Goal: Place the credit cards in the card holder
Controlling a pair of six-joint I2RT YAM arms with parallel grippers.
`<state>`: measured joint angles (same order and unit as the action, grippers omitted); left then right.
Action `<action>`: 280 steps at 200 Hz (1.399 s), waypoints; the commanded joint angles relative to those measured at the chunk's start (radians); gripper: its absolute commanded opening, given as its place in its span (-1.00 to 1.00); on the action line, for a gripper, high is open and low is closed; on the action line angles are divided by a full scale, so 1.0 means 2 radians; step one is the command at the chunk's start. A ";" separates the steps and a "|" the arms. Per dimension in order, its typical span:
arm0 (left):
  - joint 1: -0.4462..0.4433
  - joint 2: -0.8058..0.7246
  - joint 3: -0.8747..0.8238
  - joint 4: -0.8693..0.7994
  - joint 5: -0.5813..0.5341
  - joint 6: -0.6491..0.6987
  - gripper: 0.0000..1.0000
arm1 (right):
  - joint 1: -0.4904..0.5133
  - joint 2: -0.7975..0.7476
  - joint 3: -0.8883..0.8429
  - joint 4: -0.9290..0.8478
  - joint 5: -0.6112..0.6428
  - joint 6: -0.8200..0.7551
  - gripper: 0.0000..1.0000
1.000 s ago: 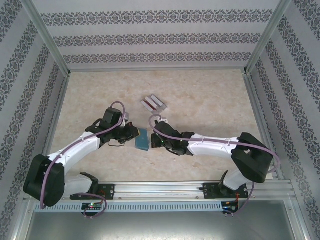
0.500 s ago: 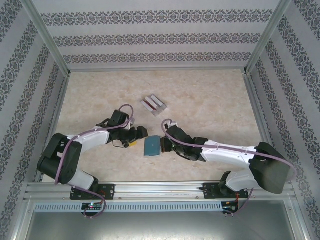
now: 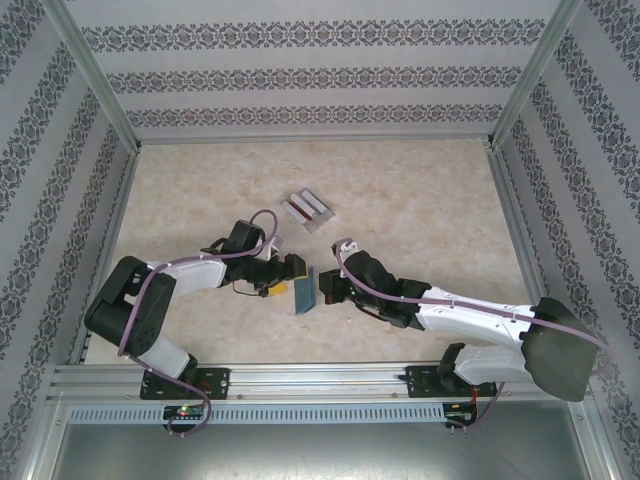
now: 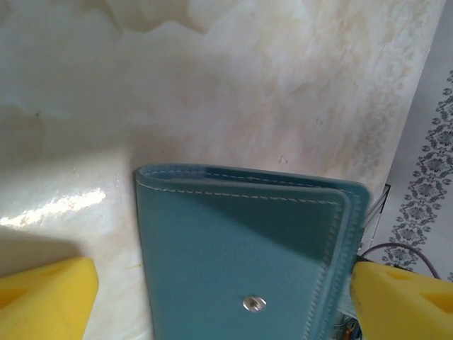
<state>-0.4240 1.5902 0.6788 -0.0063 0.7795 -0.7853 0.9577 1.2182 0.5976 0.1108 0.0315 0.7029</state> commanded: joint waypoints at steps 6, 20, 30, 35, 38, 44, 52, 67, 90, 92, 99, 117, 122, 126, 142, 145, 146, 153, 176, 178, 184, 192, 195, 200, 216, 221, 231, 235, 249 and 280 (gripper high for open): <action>-0.006 0.012 0.003 0.023 0.009 -0.001 0.52 | 0.001 0.006 -0.001 0.032 -0.015 -0.008 -1.00; -0.006 0.015 0.011 0.012 0.010 0.007 0.50 | 0.002 0.008 -0.002 0.037 -0.015 -0.011 -1.00; -0.007 0.012 0.015 0.004 0.011 0.011 0.50 | 0.002 0.009 0.002 0.032 -0.013 -0.011 -1.00; -0.006 0.010 0.015 0.003 0.010 0.010 0.50 | 0.002 0.008 0.003 0.030 -0.014 -0.012 -1.00; -0.006 0.008 0.014 0.004 0.009 0.010 0.51 | 0.002 0.008 0.004 0.030 -0.015 -0.012 -1.00; -0.006 0.005 0.013 0.006 0.009 0.010 0.54 | 0.002 0.008 0.004 0.030 -0.016 -0.013 -1.00; -0.007 0.002 0.013 0.006 0.009 0.010 0.64 | 0.002 0.005 0.003 0.030 -0.015 -0.014 -1.00; -0.006 -0.003 0.015 -0.001 0.009 0.014 0.70 | 0.002 0.001 0.000 0.030 -0.009 -0.014 -1.00; -0.006 -0.009 0.015 -0.016 -0.006 0.020 0.55 | 0.005 -0.011 -0.001 0.028 -0.003 -0.012 -1.00; -0.007 -0.008 0.014 -0.018 -0.007 0.021 0.52 | 0.005 -0.013 -0.002 0.028 -0.001 -0.013 -1.00; -0.006 -0.006 0.016 -0.022 -0.010 0.025 0.41 | 0.007 -0.016 -0.003 0.025 0.005 -0.015 -1.00; -0.006 0.004 0.022 -0.039 -0.019 0.035 0.08 | 0.006 -0.020 -0.007 0.017 0.023 -0.013 -1.00; -0.006 0.004 0.022 -0.041 -0.022 0.036 0.06 | 0.006 -0.021 -0.007 0.010 0.029 -0.010 -1.00; -0.006 0.004 0.021 -0.042 -0.024 0.037 0.04 | 0.007 -0.022 -0.007 0.006 0.033 -0.009 -1.00; -0.006 -0.002 0.019 -0.049 -0.037 0.042 0.03 | 0.007 -0.026 -0.013 -0.005 0.050 -0.006 -1.00; -0.006 -0.004 0.019 -0.052 -0.039 0.043 0.03 | 0.006 -0.028 -0.016 -0.006 0.053 -0.005 -1.00; -0.006 -0.004 0.019 -0.053 -0.040 0.043 0.03 | 0.006 -0.028 -0.017 -0.006 0.054 -0.004 -1.00; -0.006 -0.009 0.021 -0.059 -0.044 0.048 0.03 | 0.005 -0.031 -0.020 -0.010 0.062 0.000 -1.00; -0.006 -0.026 0.020 -0.079 -0.064 0.056 0.07 | 0.000 -0.038 -0.027 -0.033 0.087 0.014 -1.00; -0.006 -0.027 0.019 -0.079 -0.066 0.057 0.09 | 0.000 -0.038 -0.028 -0.035 0.089 0.015 -1.00; -0.006 -0.029 0.018 -0.079 -0.067 0.058 0.19 | -0.002 -0.038 -0.032 -0.038 0.094 0.016 -1.00; -0.007 -0.032 0.018 -0.080 -0.067 0.059 0.39 | -0.005 -0.036 -0.037 -0.040 0.096 0.021 -1.00; -0.006 -0.032 0.018 -0.080 -0.066 0.059 0.46 | -0.007 -0.035 -0.038 -0.040 0.096 0.022 -1.00; -0.007 -0.034 0.018 -0.079 -0.065 0.059 0.52 | -0.010 -0.033 -0.042 -0.040 0.095 0.026 -1.00; -0.006 -0.041 0.014 -0.069 -0.061 0.052 0.61 | -0.016 -0.028 -0.048 -0.036 0.085 0.036 -1.00; -0.007 -0.043 0.012 -0.063 -0.059 0.049 0.62 | -0.016 -0.026 -0.049 -0.033 0.081 0.035 -1.00; -0.006 -0.046 0.009 -0.056 -0.055 0.046 0.60 | -0.015 -0.024 -0.051 -0.031 0.081 0.036 -1.00; -0.006 -0.048 0.009 -0.055 -0.052 0.047 0.59 | -0.015 -0.023 -0.052 -0.031 0.082 0.037 -1.00; -0.006 -0.051 0.009 -0.053 -0.044 0.044 0.44 | -0.015 -0.025 -0.050 -0.033 0.085 0.036 -1.00; -0.006 -0.049 0.000 -0.032 -0.026 0.037 -0.14 | -0.013 -0.030 -0.046 -0.035 0.090 0.028 -1.00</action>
<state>-0.4259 1.5078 0.6979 -0.1101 0.6899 -0.7113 0.9318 1.1675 0.5034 0.0467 0.1764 0.7597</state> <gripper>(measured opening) 0.509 0.066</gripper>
